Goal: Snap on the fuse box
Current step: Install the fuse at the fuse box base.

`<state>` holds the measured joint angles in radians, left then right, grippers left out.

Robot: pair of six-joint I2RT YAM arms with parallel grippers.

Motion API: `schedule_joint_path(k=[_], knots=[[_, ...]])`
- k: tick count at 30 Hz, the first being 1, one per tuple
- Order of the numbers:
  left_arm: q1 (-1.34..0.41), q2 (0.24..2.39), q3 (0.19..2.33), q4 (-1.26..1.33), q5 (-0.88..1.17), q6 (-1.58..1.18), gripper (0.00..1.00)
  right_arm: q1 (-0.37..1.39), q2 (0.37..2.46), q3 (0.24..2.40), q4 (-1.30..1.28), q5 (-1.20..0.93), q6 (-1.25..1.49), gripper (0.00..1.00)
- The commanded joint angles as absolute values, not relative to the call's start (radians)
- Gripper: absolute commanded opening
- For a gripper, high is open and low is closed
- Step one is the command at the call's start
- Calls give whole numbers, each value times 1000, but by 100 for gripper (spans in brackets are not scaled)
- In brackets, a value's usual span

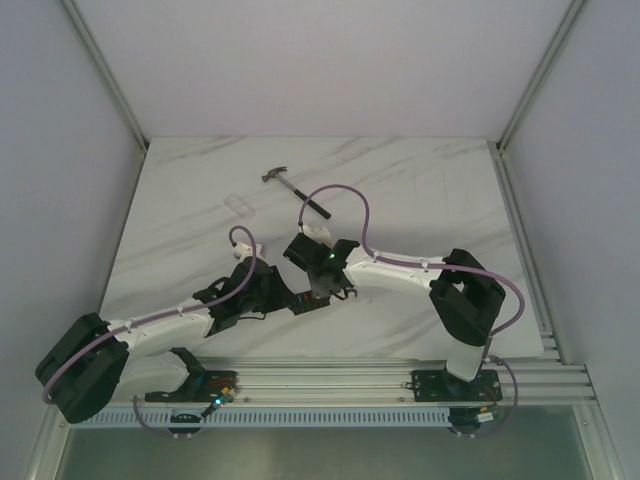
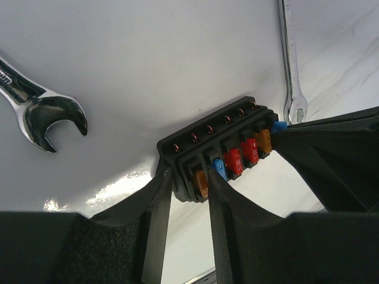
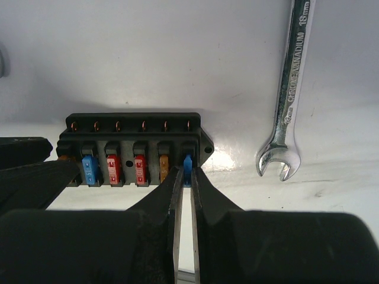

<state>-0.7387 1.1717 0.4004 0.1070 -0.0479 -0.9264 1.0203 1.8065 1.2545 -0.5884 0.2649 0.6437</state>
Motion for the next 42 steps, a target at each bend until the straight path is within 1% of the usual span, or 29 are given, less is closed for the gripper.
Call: schedule_joint_path(k=[1, 13, 19, 22, 25, 31, 38, 42], knots=[[-733, 1169, 406, 92, -35, -919, 40, 1010, 1884, 1244, -656, 225, 659, 0], [-733, 1159, 398, 92, -38, -922, 40, 1007, 1997, 1240, -662, 210, 649, 0], [-733, 1158, 395, 93, -40, -922, 40, 1006, 2062, 1223, -620, 190, 632, 0], [-733, 1154, 396, 93, -37, -922, 39, 1009, 2060, 1233, -604, 193, 612, 0], [-734, 1142, 394, 94, -36, -922, 39, 1010, 1998, 1231, -600, 203, 603, 0], [-734, 1122, 392, 92, -33, -919, 39, 1012, 1869, 1228, -602, 198, 613, 16], [-734, 1116, 388, 93, -26, -917, 40, 1015, 1794, 1258, -618, 205, 620, 25], [-734, 1115, 382, 92, -25, -917, 40, 1014, 1779, 1273, -620, 217, 621, 28]])
